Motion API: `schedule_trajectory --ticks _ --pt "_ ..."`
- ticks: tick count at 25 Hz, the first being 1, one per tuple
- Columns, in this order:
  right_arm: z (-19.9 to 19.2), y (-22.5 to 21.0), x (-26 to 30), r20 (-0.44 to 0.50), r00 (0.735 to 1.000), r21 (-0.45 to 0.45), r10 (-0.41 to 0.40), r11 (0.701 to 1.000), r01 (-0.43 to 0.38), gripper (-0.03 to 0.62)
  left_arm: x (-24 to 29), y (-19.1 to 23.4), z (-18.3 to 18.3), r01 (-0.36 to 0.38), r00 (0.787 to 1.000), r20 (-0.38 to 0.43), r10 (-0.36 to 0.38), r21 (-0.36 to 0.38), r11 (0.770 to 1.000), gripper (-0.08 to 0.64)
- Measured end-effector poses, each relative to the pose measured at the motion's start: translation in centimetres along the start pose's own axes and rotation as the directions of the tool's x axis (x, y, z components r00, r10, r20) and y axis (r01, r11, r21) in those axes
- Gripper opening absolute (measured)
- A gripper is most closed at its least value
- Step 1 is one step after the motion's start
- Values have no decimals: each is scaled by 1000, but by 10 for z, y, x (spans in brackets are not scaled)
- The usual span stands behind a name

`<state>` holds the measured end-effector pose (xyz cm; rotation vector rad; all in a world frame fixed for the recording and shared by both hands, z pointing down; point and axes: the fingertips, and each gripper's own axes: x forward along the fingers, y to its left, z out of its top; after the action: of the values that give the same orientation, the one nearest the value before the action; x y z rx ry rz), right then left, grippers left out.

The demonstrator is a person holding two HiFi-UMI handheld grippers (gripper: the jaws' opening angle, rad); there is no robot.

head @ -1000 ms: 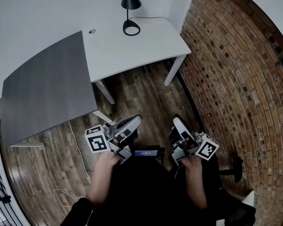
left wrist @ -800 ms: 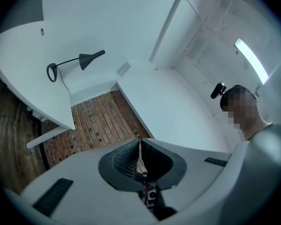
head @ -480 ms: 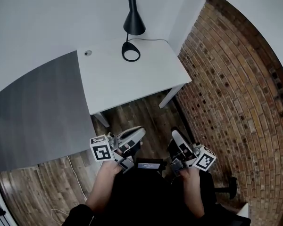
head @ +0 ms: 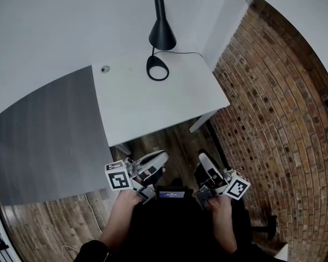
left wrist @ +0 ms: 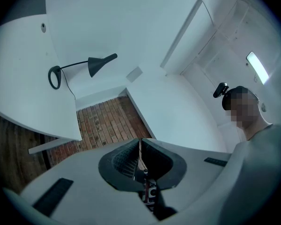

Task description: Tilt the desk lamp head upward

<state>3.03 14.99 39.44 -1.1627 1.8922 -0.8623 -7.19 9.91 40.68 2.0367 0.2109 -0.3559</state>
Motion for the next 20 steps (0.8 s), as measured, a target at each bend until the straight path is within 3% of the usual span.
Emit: schedule_trajectory --ticks 7,14,20 --pt "33 -41 36 -61 995 72 81 994 -77 89 19 31 30 -97 992 84 93 45 994 11" --pt "97 -78 59 -117 983 111 141 985 -128 89 77 57 60 -163 978 150 148 91 982 11" --pt "144 -110 54 -143 976 144 167 979 -146 89 121 73 61 -224 964 174 204 109 968 11"
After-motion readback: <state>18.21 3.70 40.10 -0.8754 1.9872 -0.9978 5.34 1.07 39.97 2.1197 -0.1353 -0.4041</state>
